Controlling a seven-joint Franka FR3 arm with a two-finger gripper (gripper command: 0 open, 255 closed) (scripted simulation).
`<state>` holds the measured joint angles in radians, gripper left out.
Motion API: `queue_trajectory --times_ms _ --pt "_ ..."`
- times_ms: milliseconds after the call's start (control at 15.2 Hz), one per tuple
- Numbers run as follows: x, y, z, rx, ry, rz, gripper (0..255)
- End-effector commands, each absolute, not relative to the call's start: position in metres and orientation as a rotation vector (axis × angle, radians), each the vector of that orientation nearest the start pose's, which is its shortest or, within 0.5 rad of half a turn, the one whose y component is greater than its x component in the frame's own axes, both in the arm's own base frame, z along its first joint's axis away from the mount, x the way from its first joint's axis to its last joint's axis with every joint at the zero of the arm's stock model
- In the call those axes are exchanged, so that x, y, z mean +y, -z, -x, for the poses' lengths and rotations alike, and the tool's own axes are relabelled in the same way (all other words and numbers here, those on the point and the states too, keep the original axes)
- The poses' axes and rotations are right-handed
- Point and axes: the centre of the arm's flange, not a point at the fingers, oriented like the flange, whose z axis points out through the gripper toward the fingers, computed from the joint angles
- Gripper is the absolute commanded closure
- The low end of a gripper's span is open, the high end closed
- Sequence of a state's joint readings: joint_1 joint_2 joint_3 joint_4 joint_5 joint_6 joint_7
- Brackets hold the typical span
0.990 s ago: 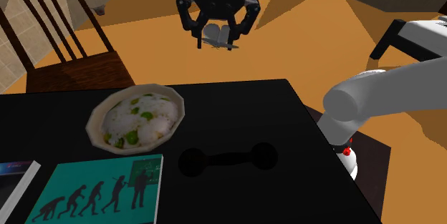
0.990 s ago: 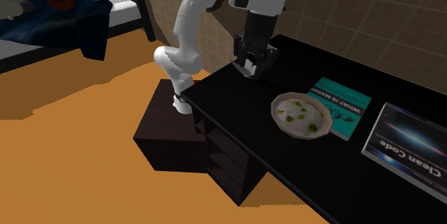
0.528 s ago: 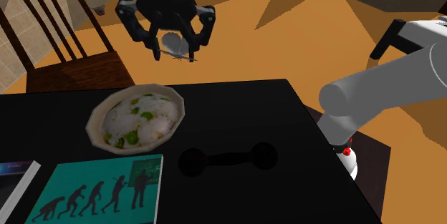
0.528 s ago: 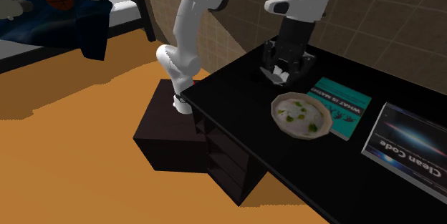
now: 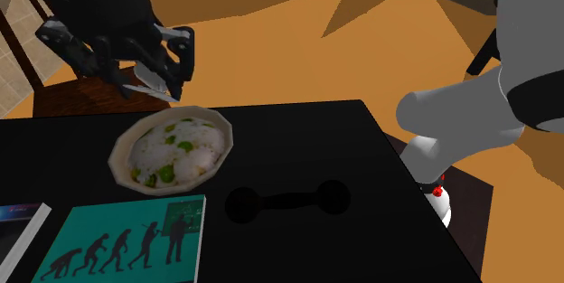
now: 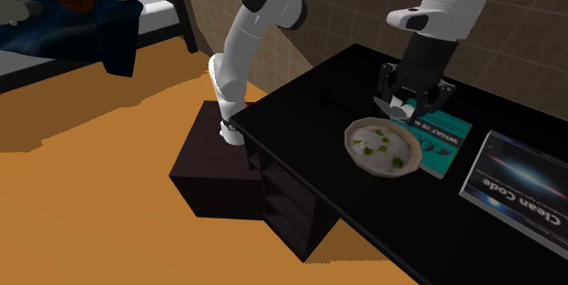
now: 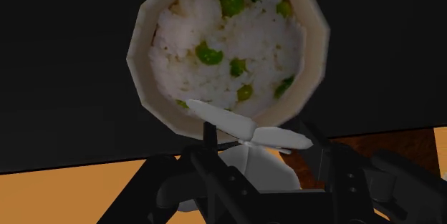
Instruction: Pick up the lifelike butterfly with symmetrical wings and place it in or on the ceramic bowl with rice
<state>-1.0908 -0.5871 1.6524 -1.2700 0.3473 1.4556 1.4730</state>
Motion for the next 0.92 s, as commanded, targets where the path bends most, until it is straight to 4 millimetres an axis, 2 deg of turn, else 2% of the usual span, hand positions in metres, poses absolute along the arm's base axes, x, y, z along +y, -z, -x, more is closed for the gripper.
queue_trajectory --times_ms 0,594,858 --pt "0.517 -0.633 -0.326 1.223 0.412 2.902 255" --pt "0.517 -0.585 -0.326 1.223 0.411 2.902 255" --pt "0.517 -0.582 -0.326 1.223 0.412 2.902 255"
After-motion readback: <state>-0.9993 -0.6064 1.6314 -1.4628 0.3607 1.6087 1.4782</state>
